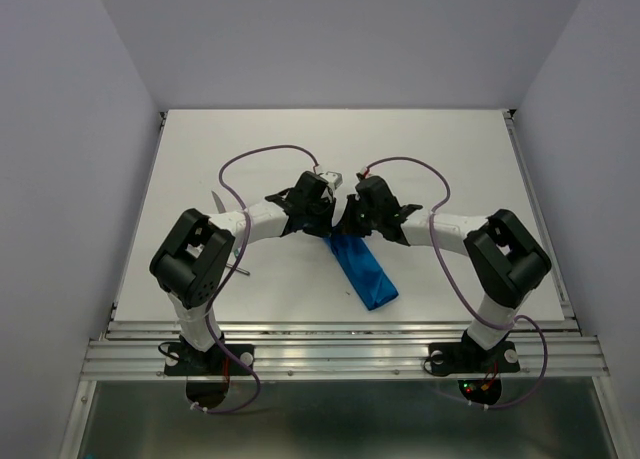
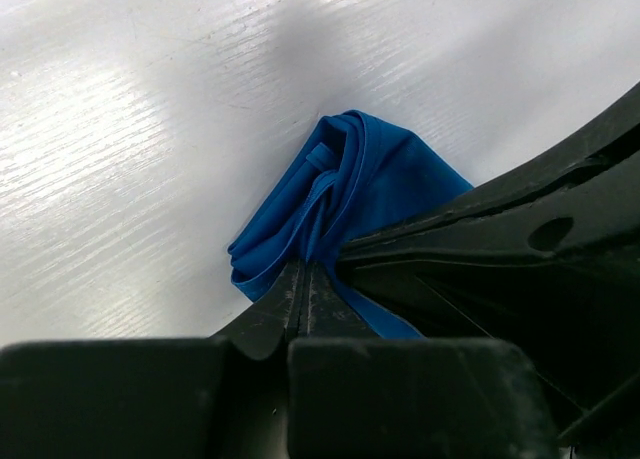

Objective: Fold the napkin into a case and place the utensils inside
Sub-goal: Grasp the top corner of the smaller rectangle folded napkin from the folded napkin.

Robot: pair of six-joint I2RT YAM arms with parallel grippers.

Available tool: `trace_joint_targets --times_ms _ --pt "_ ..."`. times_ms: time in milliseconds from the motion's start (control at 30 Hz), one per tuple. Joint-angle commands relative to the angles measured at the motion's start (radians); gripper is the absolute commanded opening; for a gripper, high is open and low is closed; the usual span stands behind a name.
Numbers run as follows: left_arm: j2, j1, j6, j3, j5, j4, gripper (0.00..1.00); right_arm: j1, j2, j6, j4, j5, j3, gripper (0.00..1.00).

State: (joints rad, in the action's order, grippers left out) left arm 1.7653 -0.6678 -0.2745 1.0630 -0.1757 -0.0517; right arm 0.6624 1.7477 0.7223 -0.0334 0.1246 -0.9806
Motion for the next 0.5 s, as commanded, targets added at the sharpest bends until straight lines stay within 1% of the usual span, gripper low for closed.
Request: trace_joint_targets --times_ms 0,467 --pt "-0.017 -0.007 0.003 0.048 -0.008 -0.008 0.0 0.003 -0.036 0.011 -0.065 0.02 0.005 0.02" --pt "-0.013 -0.006 -0.008 0.061 -0.038 -0.014 0.0 0.003 0.079 0.055 -0.14 0.101 0.034 0.01"
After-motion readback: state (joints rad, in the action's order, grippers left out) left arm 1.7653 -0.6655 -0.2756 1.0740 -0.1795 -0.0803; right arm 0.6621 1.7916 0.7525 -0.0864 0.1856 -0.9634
